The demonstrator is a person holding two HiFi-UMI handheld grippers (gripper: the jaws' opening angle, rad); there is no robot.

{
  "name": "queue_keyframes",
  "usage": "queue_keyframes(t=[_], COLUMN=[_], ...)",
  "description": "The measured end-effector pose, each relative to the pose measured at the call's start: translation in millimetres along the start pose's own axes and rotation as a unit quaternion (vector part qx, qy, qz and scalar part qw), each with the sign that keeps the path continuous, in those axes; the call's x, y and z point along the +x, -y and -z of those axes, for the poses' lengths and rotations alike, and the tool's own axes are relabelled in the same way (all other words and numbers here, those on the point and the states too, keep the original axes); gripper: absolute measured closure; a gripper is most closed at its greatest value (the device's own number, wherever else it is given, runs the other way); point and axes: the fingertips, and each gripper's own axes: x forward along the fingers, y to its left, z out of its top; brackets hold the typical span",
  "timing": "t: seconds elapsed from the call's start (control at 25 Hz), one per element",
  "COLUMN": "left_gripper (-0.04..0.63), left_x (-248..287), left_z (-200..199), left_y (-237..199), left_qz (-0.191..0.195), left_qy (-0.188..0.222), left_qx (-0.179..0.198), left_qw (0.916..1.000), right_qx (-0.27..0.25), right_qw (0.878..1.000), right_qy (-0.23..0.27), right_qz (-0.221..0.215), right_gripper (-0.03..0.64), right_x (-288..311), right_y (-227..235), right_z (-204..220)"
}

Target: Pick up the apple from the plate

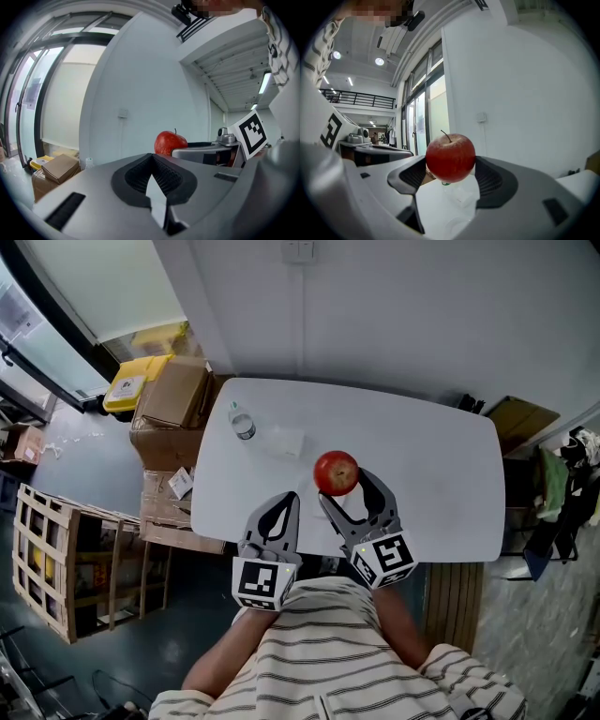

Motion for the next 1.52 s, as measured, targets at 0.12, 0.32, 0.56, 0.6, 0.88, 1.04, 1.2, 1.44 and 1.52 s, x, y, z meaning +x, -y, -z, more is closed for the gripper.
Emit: queue_keyframes(t=[0.12, 0.32, 0.56, 0.6, 0.88, 1.04, 1.2, 1.44, 1.52], left_gripper=[0.592, 0.592, 0.592, 0.592, 0.592, 0.592, 0.592, 0.592, 0.592], left_x=[1, 4, 5, 6, 11, 14, 18, 23, 24], left_z=[1, 1, 1, 2, -2, -3, -3, -1, -1], left_y=[0, 3, 2, 2, 2, 3, 6, 8, 9], left_qz=[0.0, 0.004, 0.001, 0.001, -0.002, 0.0, 0.002, 0.002, 0.002], left_qy=[-0.001, -0.003, -0.002, -0.003, 0.0, 0.001, -0.001, -0.007, -0.006], left_qx=[-0.002, -0.002, -0.001, -0.001, -0.002, 0.0, 0.001, 0.001, 0.002], left_qw=[1.0, 1.0, 1.0, 1.0, 1.0, 1.0, 1.0, 1.0, 1.0], right_qx=[0.001, 0.0, -0.002, -0.003, 0.0, 0.001, 0.0, 0.003, 0.003], right_qw=[1.0, 1.0, 1.0, 1.0, 1.0, 1.0, 1.0, 1.0, 1.0], right_qy=[0.0, 0.0, 0.002, 0.002, 0.002, 0.005, 0.005, 0.006, 0.006], right_qz=[0.002, 0.004, 0.001, 0.001, -0.004, -0.007, -0.007, -0.006, -0.006], right_gripper=[0.284, 0.284, 0.284, 0.284, 0.284, 0.284, 0.284, 0.284, 0.284], right_x=[-1, -3, -3, -3, -4, -2, -4, -5, -5], right_y=[1, 4, 3, 3, 5, 7, 10, 17, 18], right_z=[0, -3, -4, -5, -7, -10, -9, -8, -7])
